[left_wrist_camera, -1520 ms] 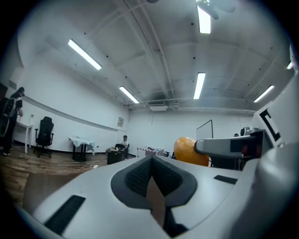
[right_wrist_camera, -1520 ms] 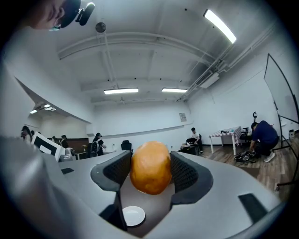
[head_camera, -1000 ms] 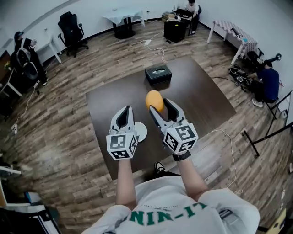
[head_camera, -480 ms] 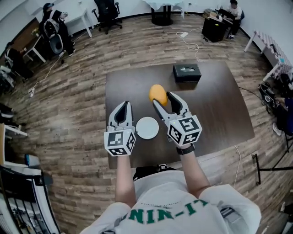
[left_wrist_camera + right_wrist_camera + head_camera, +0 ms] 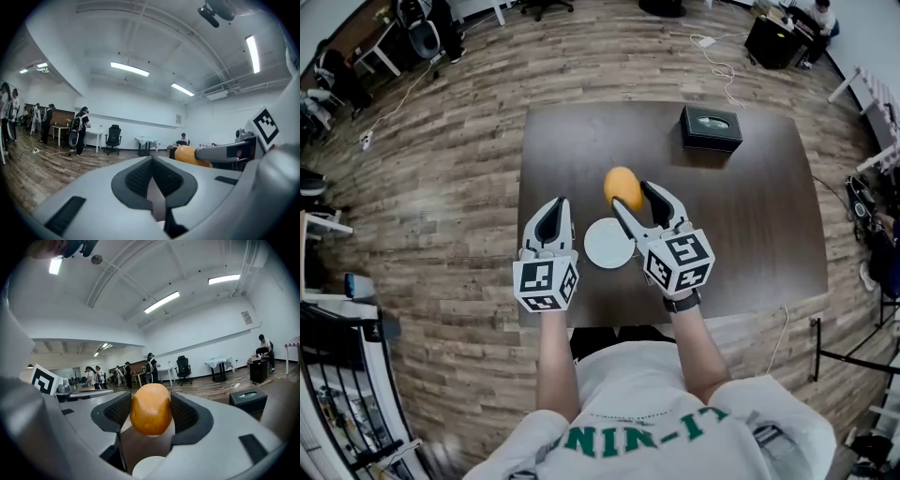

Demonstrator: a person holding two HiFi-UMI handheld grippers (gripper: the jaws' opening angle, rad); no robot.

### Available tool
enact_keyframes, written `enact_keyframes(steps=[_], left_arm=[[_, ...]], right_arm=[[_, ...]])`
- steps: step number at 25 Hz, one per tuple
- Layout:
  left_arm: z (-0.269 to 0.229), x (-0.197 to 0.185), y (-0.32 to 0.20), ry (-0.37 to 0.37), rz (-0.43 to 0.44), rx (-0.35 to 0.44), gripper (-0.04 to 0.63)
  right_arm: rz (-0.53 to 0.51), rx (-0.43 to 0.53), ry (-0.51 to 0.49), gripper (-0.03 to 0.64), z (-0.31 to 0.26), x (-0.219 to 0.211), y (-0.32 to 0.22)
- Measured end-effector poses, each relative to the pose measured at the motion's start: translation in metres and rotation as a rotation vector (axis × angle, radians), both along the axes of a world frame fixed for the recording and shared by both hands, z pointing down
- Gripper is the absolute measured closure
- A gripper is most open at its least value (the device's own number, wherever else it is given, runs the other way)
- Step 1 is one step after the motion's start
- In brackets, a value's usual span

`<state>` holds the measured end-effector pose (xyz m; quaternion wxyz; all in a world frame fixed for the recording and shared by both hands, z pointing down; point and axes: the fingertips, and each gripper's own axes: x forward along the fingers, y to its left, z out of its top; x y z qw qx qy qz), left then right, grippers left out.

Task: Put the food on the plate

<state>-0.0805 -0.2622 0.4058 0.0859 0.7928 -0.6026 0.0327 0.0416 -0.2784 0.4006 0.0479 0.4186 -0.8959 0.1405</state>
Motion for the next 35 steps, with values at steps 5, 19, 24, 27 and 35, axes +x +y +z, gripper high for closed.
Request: enact_keyframes(steps=[5, 19, 24, 27, 35], left_arm=[[0.038, -0.008, -0.012, 0.013, 0.009, -0.054, 0.581], [0.119, -0.014, -0.029, 0.07, 0.003, -0.178, 0.581], [0.149, -0.019, -0.03, 0.085, -0.001, -0.227, 0.581], [0.164, -0.021, -0.033, 0.085, -0.001, -0.245, 0.581], [0.198, -0.018, -0.035, 0.082, 0.012, -0.296, 0.581]], right_arm=[[-0.013, -0.041, 0.041, 0.339, 0.033, -0.014, -0.009], [-0.046, -0.166, 0.134, 0.342, 0.114, -0.031, -0.019], [-0.057, -0.218, 0.161, 0.344, 0.148, -0.039, -0.017], [-0.059, -0.242, 0.17, 0.344, 0.165, -0.039, -0.019], [-0.062, -0.312, 0.198, 0.344, 0.211, -0.04, -0.014]])
